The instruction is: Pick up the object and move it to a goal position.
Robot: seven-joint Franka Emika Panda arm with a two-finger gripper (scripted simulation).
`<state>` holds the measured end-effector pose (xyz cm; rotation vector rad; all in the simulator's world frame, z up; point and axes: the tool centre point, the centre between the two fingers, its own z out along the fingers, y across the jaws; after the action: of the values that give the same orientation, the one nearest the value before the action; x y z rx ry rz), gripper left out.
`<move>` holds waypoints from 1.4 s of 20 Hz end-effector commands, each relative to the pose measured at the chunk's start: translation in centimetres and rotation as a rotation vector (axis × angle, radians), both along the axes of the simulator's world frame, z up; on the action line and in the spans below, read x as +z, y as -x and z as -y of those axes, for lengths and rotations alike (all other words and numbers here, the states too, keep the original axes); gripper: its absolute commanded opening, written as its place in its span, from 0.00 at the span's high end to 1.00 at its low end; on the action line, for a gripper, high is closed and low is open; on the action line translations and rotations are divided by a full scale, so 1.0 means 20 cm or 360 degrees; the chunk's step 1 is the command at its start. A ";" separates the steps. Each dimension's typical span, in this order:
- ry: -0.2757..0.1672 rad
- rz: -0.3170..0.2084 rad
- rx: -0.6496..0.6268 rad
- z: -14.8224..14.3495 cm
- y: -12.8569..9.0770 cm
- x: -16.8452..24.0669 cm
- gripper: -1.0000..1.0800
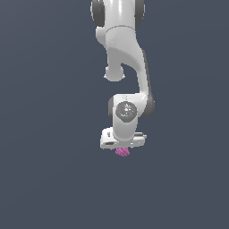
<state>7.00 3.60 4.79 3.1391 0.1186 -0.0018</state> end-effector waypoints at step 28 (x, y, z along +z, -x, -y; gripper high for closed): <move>-0.0020 0.0088 0.0110 0.03 -0.08 0.19 1.00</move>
<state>8.25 3.22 7.29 3.1425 0.2032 0.0632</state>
